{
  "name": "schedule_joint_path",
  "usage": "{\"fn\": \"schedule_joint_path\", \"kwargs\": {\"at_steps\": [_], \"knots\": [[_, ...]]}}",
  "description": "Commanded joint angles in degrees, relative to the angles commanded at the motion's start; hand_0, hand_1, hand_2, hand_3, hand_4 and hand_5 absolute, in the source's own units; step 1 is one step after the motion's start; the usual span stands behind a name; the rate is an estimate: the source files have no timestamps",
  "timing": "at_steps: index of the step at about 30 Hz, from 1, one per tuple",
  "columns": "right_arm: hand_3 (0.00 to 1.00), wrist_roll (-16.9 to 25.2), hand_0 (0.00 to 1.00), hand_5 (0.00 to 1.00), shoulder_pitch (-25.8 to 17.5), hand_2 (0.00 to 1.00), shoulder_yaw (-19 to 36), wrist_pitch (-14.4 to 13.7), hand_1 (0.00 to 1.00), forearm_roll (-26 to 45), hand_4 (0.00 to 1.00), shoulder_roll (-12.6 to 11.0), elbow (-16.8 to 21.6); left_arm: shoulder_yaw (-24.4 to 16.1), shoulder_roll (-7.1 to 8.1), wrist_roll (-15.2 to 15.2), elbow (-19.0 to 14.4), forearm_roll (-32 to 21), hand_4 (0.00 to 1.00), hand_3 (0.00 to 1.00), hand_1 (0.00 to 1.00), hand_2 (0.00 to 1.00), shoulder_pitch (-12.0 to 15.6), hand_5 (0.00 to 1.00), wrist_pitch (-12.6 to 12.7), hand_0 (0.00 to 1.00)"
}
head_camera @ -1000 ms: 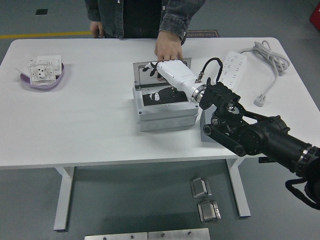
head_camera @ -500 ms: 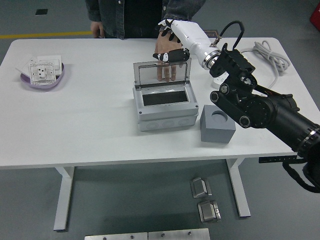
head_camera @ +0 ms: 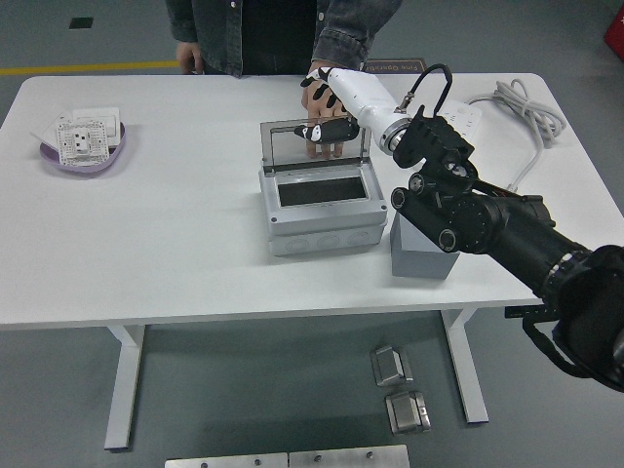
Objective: Pick up the cylinder from the cube,place it in the box,flap close box
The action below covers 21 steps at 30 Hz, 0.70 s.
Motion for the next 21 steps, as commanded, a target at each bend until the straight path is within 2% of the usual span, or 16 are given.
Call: {"fn": "schedule_joint_path", "kwargs": {"at_steps": [10, 21], "knots": [[0.757, -0.40, 0.440, 0.377, -0.83, 0.631, -2.28, 0.15, 0.528, -0.35, 0.878, -1.14, 3.48, -0.48, -0.11, -0.01, 0.00, 0.52, 0.501, 0.596, 0.660, 0.578, 0.13, 0.015, -0.09, 0.679], [0.754, -2.22, 0.441, 0.395, 0.88, 0.615, -2.69, 0.92, 0.519, -2.13, 0.880, -3.09, 6.54, -1.60, -0.39, -0.04, 0.00, 1.35, 0.502, 0.595, 0.661, 0.578, 0.41, 0.017, -0.14, 0.679]]}}
